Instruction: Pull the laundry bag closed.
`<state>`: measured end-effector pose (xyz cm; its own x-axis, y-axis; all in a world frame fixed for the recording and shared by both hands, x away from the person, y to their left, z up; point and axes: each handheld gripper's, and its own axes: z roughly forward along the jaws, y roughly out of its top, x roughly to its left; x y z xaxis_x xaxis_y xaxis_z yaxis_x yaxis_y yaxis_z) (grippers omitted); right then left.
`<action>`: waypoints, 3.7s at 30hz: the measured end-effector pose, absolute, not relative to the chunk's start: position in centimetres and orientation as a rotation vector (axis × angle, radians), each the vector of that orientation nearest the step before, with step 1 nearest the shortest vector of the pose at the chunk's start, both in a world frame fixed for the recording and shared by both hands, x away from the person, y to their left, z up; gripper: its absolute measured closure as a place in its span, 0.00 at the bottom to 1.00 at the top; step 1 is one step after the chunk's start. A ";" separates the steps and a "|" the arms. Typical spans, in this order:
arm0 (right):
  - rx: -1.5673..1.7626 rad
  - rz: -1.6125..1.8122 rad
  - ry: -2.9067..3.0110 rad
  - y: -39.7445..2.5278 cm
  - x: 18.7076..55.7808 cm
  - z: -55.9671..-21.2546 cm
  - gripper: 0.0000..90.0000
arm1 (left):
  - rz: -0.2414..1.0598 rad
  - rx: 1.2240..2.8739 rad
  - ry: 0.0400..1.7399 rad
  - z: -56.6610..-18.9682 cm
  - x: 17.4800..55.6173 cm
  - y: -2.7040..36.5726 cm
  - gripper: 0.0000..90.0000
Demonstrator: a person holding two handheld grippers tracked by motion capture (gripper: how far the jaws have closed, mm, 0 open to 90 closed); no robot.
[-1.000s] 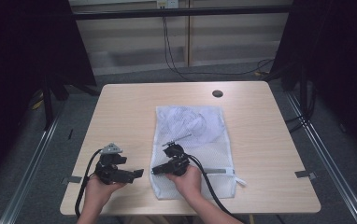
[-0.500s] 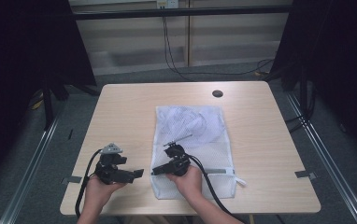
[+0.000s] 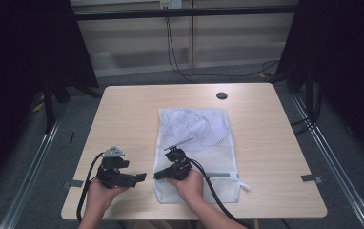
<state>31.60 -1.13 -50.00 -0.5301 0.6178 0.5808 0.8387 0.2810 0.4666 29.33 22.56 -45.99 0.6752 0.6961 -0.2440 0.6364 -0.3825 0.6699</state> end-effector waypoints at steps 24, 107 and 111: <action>-1.260 -1.218 -2.205 -3.1 31.2 -47.6 0.97 | -0.157 2.112 0.971 -47.5 29.1 19.7 0.22; -1.263 -1.244 -2.201 -6.2 31.1 -46.5 0.97 | -0.302 1.967 1.068 -48.2 29.6 17.5 0.98; -1.264 -1.240 -2.195 -6.3 31.0 -46.4 0.97 | -0.303 1.969 1.062 -48.1 29.6 17.6 0.98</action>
